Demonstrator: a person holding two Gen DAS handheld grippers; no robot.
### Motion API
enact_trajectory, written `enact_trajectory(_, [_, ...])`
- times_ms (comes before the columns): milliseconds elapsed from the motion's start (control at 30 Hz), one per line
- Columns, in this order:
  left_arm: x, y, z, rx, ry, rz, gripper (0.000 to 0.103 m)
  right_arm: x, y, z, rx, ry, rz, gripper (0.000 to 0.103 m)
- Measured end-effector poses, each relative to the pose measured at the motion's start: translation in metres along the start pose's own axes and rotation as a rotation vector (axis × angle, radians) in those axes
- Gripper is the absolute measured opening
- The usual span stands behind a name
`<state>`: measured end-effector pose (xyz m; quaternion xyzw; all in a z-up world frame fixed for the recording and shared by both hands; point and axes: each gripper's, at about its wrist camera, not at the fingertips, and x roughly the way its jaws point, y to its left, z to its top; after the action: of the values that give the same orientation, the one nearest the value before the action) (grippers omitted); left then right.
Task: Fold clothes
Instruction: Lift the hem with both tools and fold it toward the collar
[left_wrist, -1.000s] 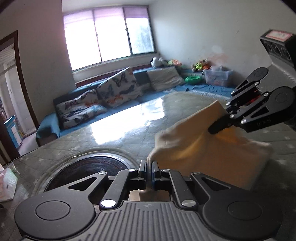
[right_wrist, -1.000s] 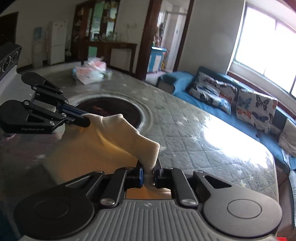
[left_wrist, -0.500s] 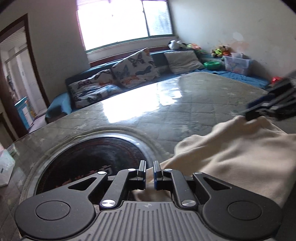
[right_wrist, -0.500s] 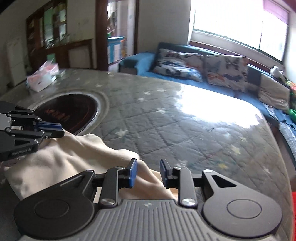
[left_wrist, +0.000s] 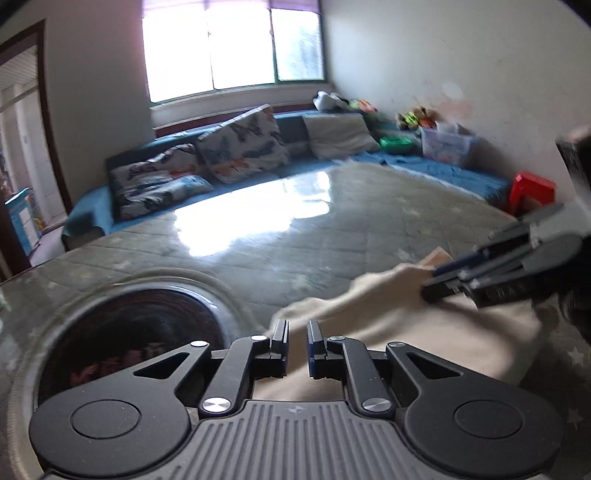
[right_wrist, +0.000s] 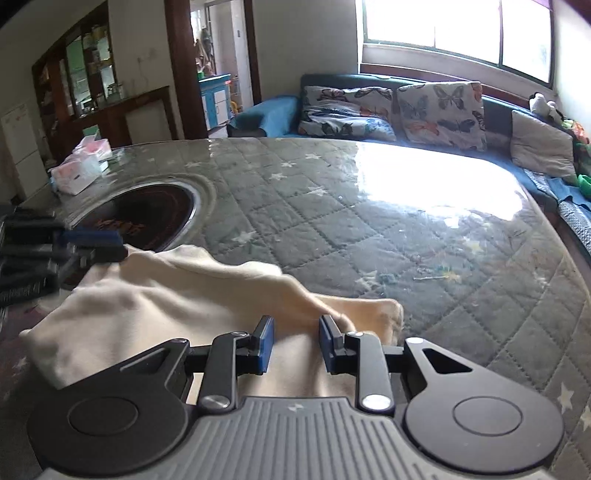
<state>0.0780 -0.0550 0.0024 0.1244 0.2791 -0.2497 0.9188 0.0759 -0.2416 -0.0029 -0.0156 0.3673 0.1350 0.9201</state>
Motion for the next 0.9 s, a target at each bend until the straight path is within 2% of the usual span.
enact_trajectory(67, [0.010, 0.001, -0.001, -0.012, 0.020, 0.001, 0.011, -0.001, -0.001, 0.002, 0.012, -0.006, 0.005, 0.028])
enact_trajectory(133, [0.016, 0.004, -0.002, -0.028, 0.033, 0.002, 0.014, -0.004, 0.002, 0.005, 0.003, -0.019, 0.003, 0.043])
enact_trajectory(167, [0.018, 0.005, -0.003, -0.035, 0.037, 0.003, 0.015, -0.004, 0.005, 0.008, -0.009, -0.025, -0.002, 0.046])
enact_trajectory(467, [0.028, 0.012, -0.006, -0.060, 0.058, 0.013, 0.020, 0.033, 0.013, 0.026, -0.002, 0.046, -0.048, 0.049])
enact_trajectory(633, [0.016, 0.010, -0.004, -0.059, 0.027, 0.013, 0.038, 0.018, 0.011, 0.029, -0.002, -0.022, -0.035, 0.052])
enact_trajectory(667, [0.012, 0.009, -0.004, -0.055, 0.018, 0.013, 0.039, 0.013, 0.010, 0.029, -0.001, -0.041, -0.031, 0.056])
enact_trajectory(733, [0.003, 0.007, -0.004, -0.051, 0.001, 0.011, 0.042, -0.004, 0.008, 0.027, 0.005, -0.101, -0.022, 0.082])
enact_trajectory(900, [-0.019, 0.000, -0.010, -0.049, -0.031, -0.001, 0.054, -0.041, 0.012, 0.010, 0.008, -0.223, -0.044, 0.103])
